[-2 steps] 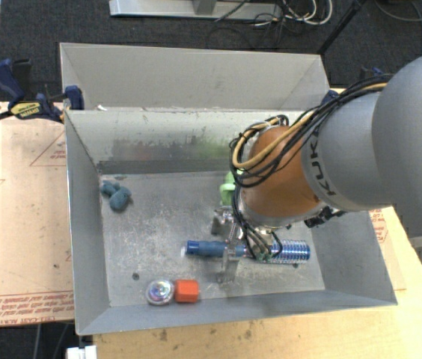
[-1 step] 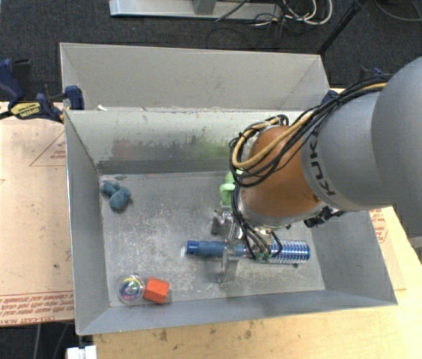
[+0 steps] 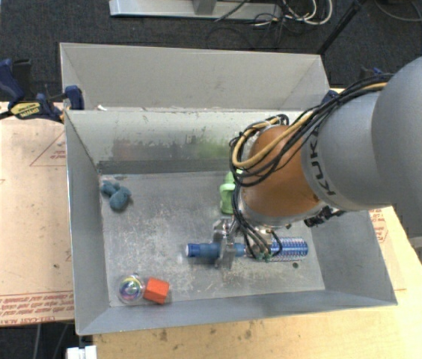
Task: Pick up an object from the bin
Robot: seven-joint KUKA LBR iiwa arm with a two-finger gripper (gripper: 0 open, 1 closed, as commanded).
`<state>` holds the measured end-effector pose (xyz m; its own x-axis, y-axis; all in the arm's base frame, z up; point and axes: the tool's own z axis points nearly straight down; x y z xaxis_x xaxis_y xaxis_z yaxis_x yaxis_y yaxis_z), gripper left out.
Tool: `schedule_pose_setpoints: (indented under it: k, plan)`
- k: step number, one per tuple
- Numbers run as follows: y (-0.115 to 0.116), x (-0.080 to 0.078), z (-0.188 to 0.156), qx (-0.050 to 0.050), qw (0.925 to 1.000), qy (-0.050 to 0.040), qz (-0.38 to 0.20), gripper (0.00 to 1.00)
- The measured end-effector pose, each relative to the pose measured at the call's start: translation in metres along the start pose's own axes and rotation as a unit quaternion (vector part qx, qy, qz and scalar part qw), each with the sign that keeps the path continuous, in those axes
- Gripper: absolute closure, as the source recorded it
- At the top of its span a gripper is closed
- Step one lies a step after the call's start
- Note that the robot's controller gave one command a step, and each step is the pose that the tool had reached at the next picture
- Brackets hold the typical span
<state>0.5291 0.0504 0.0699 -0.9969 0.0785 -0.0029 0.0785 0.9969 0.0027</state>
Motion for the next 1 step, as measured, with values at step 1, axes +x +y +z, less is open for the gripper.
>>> schedule_pose_setpoints:
  k: [1]
  plan:
    - [0.0005,-0.0008,-0.0277,0.000,1.0000,0.0002,0.000,1.00]
